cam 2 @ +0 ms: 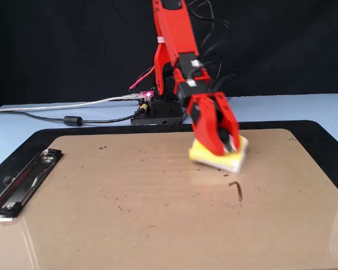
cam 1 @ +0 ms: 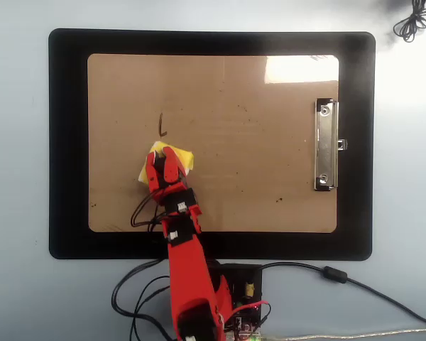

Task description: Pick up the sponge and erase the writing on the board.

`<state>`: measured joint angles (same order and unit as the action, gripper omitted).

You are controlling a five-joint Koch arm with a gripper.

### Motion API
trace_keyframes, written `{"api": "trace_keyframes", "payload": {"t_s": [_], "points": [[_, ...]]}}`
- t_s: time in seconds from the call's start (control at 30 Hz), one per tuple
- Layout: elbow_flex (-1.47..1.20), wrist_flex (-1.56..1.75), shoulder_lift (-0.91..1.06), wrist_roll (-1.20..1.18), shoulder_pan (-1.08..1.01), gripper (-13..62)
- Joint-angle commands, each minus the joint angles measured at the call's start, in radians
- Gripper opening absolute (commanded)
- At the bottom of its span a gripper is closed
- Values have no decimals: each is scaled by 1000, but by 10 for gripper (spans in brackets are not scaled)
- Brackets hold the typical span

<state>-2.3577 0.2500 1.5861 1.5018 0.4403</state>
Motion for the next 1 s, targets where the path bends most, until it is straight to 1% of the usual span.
{"api": "trace_keyframes", "payload": {"t_s": [0.0, 0.13, 0.23, 0.3, 0.4, 0.5, 0.6, 0.7, 0.73, 0.87, 0.93, 0.97], "points": [[141, 26, -156, 11, 2, -80], [414, 21, -382, 9, -38, -80], [426, 18, -394, 9, -46, -80], [290, 21, -288, 11, -51, -80], [37, 20, -40, 9, -58, -80], [-144, 17, 164, 8, -74, -80], [-156, 18, 170, 9, -97, -80], [5, 21, 2, 9, -104, -80], [100, 23, -101, 11, -104, -80], [443, 20, -403, 11, -112, -80], [534, 15, -472, 11, -114, -80], [546, 12, -474, 12, -120, -80]]}}
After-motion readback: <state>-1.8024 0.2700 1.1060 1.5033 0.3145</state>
